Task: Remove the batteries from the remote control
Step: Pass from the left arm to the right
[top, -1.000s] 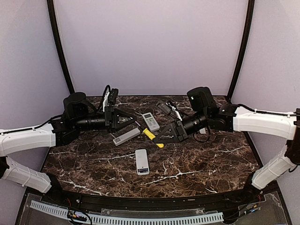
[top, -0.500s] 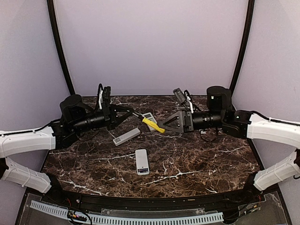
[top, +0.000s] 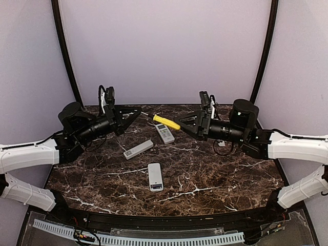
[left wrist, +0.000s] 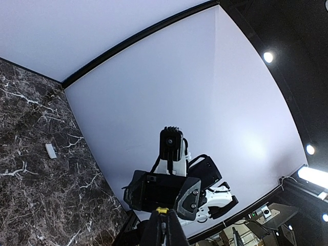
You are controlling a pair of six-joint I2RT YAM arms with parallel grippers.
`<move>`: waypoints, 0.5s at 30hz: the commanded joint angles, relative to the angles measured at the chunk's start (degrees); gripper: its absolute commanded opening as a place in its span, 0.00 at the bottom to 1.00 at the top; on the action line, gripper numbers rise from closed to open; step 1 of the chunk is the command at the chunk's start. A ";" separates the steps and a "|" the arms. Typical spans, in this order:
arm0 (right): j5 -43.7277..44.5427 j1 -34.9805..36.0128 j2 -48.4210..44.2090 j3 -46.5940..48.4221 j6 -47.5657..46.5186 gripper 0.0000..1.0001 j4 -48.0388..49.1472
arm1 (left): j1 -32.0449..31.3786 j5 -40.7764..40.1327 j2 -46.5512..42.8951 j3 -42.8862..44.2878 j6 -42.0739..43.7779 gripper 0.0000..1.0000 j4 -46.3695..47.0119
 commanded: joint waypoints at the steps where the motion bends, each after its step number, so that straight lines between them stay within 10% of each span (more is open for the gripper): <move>1: -1.61 1.91 1.84 1.61 0.97 0.60 6.52 | 0.25 0.58 -1.79 -0.45 -0.19 0.00 2.88; 15: -3.06 3.17 4.85 3.22 1.25 0.30 11.22 | 0.28 1.53 -1.11 -0.39 -0.41 0.00 3.65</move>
